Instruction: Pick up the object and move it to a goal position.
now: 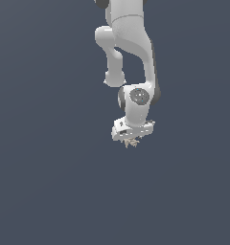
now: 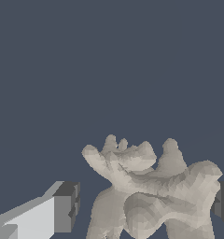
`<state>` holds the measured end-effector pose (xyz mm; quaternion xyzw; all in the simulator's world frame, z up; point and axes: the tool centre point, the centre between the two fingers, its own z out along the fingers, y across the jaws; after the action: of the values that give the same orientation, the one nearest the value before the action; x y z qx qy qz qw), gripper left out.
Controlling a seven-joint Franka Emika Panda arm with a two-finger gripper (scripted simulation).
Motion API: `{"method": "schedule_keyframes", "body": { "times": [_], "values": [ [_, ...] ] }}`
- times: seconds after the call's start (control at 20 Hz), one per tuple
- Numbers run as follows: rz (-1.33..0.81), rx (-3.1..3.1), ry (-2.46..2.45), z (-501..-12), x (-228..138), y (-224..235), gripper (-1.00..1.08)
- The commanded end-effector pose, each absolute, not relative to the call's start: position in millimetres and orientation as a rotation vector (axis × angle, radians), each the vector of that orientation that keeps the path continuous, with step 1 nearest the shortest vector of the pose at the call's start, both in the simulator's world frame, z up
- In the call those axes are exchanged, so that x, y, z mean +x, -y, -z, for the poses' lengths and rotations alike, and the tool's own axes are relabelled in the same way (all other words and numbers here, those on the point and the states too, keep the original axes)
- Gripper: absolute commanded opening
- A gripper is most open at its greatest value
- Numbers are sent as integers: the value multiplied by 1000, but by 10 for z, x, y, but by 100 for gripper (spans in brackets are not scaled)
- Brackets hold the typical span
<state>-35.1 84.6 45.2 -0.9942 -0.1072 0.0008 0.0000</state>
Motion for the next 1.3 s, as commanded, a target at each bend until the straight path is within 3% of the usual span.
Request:
{"method": "schedule_keyframes", "body": {
  "times": [0.0, 0.05, 0.1, 0.8, 1.25],
  "values": [
    [0, -3123, 337, -416, -342, -847, 100],
    [0, -3123, 337, -414, -341, -847, 100],
    [0, -3123, 337, -414, -341, -847, -100],
    [1, -3124, 336, -468, -322, -824, -100],
    [1, -3123, 337, -902, -168, -644, -100]
  ]
}}
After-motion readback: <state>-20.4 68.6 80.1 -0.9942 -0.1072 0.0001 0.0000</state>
